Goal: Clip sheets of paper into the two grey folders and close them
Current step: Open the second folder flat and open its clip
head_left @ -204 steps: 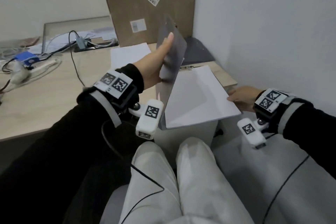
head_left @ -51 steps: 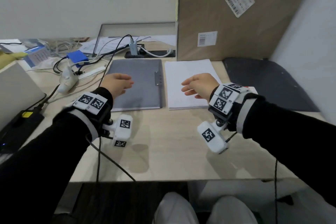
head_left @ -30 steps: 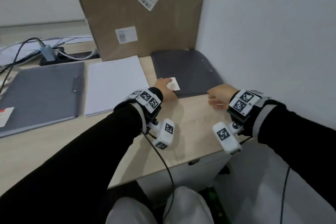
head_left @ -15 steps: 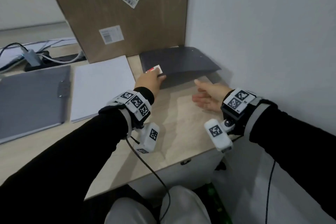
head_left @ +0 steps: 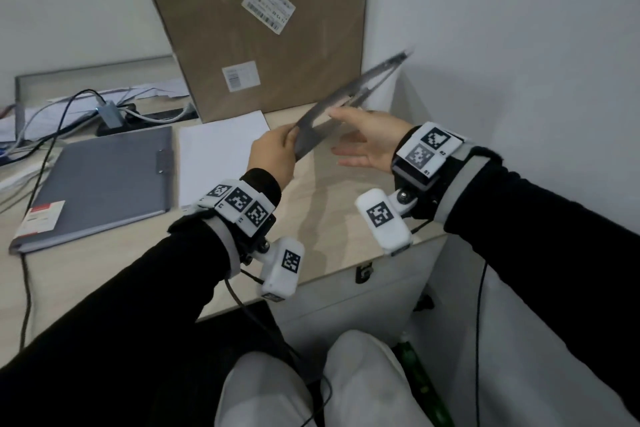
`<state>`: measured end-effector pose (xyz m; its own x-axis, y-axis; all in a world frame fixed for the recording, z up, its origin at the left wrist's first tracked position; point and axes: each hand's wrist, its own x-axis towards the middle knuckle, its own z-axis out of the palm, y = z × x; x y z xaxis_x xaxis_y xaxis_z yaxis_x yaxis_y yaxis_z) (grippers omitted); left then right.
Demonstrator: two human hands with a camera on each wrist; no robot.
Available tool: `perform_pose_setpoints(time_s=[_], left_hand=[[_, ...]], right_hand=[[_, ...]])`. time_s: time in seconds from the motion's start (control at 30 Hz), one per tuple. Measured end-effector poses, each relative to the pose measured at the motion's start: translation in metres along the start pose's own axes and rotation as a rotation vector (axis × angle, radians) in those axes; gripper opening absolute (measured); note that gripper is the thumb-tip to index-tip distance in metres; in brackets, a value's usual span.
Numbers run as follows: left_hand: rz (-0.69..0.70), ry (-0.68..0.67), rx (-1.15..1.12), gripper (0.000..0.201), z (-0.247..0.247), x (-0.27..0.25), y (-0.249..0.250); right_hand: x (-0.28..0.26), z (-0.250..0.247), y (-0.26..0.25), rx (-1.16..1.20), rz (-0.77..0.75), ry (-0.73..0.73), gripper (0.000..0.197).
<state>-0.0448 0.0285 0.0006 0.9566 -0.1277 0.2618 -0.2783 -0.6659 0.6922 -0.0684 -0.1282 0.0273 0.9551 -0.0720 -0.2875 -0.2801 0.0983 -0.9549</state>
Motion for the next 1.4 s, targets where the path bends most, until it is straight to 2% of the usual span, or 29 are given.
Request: perform_pose_setpoints(time_s=[0.07, 0.1, 0.23, 0.33, 0.4, 0.47, 0.53, 0.67, 0.77, 0.87, 0.93, 1.0, 1.1, 1.17, 1.27, 1.4], left_hand=[[0.006, -0.025, -0.009, 0.038, 0.000, -0.012, 0.003], [0.001, -0.034, -0.013, 0.038, 0.000, -0.018, 0.004], [-0.050, -0.023, -0.075, 0.034, 0.001, -0.033, 0.005], [-0.088, -0.015, -0.149, 0.033, 0.004, -0.043, 0.005], [-0.093, -0.007, -0.160, 0.033, 0.005, -0.049, 0.005], [-0.100, -0.003, -0.157, 0.037, 0.007, -0.055, 0.005], [-0.107, -0.012, -0.151, 0.037, 0.007, -0.059, 0.005], [-0.163, -0.120, -0.105, 0.035, 0.008, -0.067, 0.013], [-0.088, -0.210, 0.022, 0.039, 0.008, -0.069, 0.028], [0.018, -0.210, -0.061, 0.046, 0.005, -0.065, 0.051], [0.004, -0.167, -0.171, 0.051, 0.002, -0.056, 0.060], [-0.041, -0.125, -0.283, 0.049, -0.005, -0.049, 0.059], [-0.120, -0.034, -0.449, 0.035, -0.019, -0.042, 0.041], [-0.164, 0.053, -0.586, 0.017, -0.031, -0.043, 0.030], [-0.268, 0.172, -0.771, 0.027, -0.054, -0.047, 0.012], [-0.403, 0.347, -0.822, 0.025, -0.090, -0.058, -0.035]], right_hand=[[-0.006, 0.004, 0.001, -0.001, -0.037, 0.100, 0.022], [-0.008, 0.004, 0.003, -0.009, -0.040, 0.136, 0.013], [-0.016, -0.005, 0.013, 0.019, 0.034, 0.175, 0.023], [-0.022, -0.009, 0.024, 0.080, 0.036, 0.239, 0.046], [-0.027, -0.012, 0.031, 0.108, 0.024, 0.271, 0.055], [-0.031, -0.013, 0.036, 0.100, 0.033, 0.284, 0.048], [-0.035, -0.013, 0.041, -0.022, 0.038, 0.279, 0.042], [-0.041, -0.011, 0.045, -0.179, 0.003, 0.249, 0.045], [-0.049, 0.000, 0.047, -0.161, -0.025, 0.234, 0.052], [-0.053, 0.011, 0.054, -0.330, -0.063, 0.192, 0.054], [-0.051, 0.013, 0.059, -0.349, -0.088, 0.186, 0.057], [-0.047, 0.008, 0.059, -0.248, -0.057, 0.200, 0.060], [-0.043, -0.009, 0.059, -0.024, -0.013, 0.219, 0.064], [-0.041, -0.021, 0.062, 0.065, -0.031, 0.252, 0.064], [-0.041, -0.035, 0.074, 0.210, -0.035, 0.304, 0.057], [-0.041, -0.051, 0.099, 0.379, -0.018, 0.344, 0.042]])
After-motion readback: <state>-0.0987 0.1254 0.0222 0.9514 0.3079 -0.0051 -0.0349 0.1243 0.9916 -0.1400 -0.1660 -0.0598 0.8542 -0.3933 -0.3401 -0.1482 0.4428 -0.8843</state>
